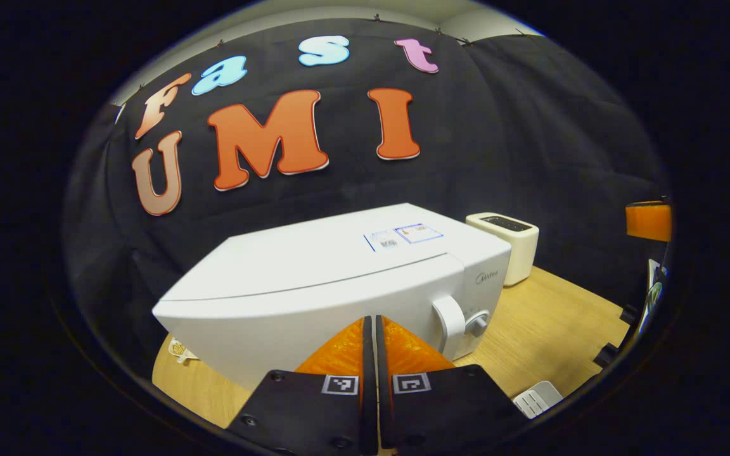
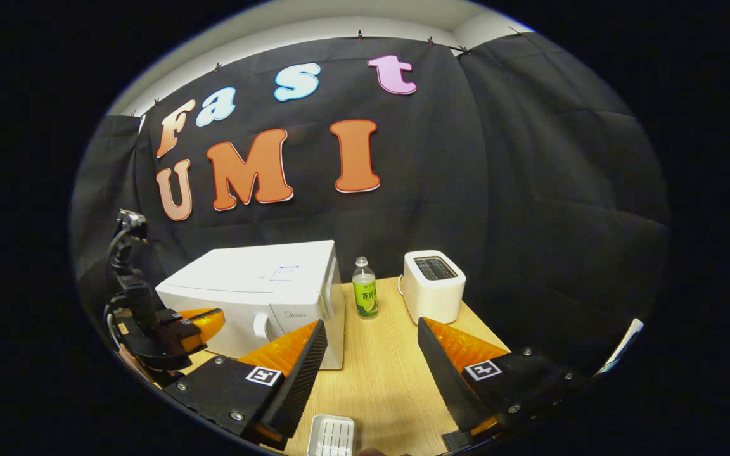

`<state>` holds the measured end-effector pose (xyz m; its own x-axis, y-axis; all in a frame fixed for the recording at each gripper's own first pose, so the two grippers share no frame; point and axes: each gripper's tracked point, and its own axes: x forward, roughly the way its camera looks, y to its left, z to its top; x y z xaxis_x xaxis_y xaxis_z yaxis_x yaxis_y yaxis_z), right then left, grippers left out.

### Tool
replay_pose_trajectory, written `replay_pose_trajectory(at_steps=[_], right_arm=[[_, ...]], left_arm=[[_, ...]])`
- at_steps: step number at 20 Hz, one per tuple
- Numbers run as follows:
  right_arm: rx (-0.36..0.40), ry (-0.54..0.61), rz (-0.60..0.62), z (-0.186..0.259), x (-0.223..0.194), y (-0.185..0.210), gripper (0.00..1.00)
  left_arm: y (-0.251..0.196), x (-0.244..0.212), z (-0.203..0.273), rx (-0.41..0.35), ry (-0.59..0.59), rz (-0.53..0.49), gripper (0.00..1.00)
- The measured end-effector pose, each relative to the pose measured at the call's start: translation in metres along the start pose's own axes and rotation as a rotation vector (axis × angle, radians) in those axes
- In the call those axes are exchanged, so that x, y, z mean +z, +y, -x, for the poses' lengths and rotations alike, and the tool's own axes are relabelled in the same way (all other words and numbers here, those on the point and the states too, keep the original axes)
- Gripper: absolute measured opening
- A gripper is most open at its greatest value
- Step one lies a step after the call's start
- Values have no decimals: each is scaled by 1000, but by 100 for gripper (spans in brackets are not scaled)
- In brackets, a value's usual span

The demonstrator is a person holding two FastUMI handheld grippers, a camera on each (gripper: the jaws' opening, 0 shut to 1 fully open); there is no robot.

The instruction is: Open the microwave oven with the left hand, put the food in, and close the microwave oven.

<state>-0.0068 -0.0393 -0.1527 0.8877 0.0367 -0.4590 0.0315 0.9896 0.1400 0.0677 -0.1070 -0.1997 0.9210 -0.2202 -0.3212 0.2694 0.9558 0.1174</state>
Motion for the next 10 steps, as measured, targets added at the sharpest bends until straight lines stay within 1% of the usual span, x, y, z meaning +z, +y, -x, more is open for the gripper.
replay_pose_trajectory(at_steps=[1,2,3,5,8,9,10], right_arm=[[4,-22,7,-2,10,5,90],[10,-44,15,-3,22,10,90],[15,-68,24,-6,33,15,90],[24,-117,29,-3,56,24,90],[22,-190,7,-1,91,33,89],[30,-203,1,0,98,38,89],[37,-221,10,3,107,41,89]], left_arm=[[12,17,11,16,-22,7,11],[29,29,23,40,-44,17,14],[41,43,29,65,-66,27,16],[69,69,56,103,-103,54,17],[116,102,90,175,-160,90,25],[132,111,103,203,-180,106,24],[145,118,115,225,-196,121,35]])
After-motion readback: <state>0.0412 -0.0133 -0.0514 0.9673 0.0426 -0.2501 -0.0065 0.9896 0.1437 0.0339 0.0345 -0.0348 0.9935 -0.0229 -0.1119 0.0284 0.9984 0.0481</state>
